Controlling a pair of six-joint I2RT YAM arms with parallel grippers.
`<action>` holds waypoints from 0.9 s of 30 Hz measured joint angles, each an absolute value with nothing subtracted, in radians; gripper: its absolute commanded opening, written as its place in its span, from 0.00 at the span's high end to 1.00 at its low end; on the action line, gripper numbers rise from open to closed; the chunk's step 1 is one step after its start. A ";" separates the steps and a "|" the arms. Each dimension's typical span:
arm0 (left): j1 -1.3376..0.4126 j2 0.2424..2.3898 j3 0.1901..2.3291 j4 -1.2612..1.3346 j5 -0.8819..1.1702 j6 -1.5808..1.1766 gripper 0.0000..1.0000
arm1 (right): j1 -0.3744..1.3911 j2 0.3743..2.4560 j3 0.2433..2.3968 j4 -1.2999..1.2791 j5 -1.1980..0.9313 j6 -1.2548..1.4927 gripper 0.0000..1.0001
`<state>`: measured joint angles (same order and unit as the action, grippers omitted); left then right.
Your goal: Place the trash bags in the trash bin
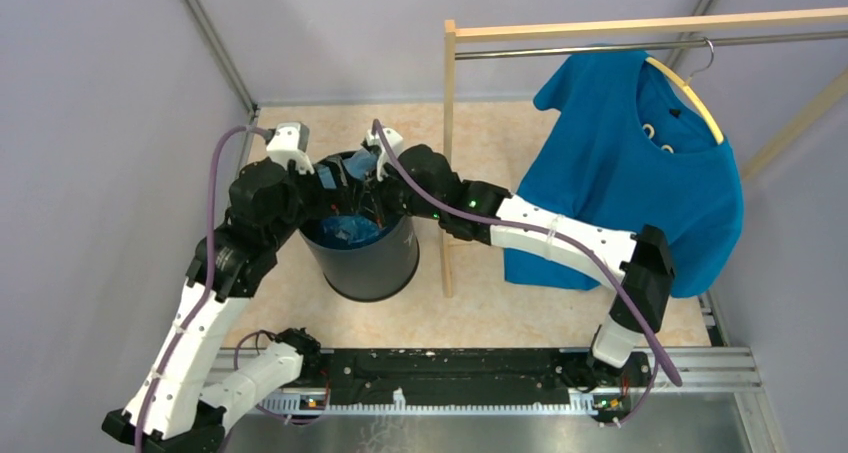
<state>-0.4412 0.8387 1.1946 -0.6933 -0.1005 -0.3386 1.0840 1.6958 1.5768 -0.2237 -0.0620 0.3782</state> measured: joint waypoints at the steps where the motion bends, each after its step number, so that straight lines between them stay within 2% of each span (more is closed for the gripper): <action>1: -0.442 0.846 1.216 -0.698 -0.099 -0.337 0.01 | 1.082 1.697 1.582 -0.222 -0.053 0.381 1.00; 8: -0.447 0.781 1.272 -0.772 -0.158 -0.341 0.01 | 1.077 1.702 1.586 -0.220 -0.035 0.414 0.99; 15: -0.447 0.645 1.264 -0.788 -0.147 -0.403 0.29 | 1.077 1.715 1.585 -0.207 -0.042 0.437 0.93; 21: -0.447 0.694 1.187 -0.754 -0.033 -0.474 0.56 | 1.077 1.715 1.577 -0.171 -0.068 0.455 0.90; 27: -0.447 0.747 1.182 -0.748 -0.023 -0.487 0.60 | 1.077 1.715 1.552 -0.129 -0.104 0.474 0.89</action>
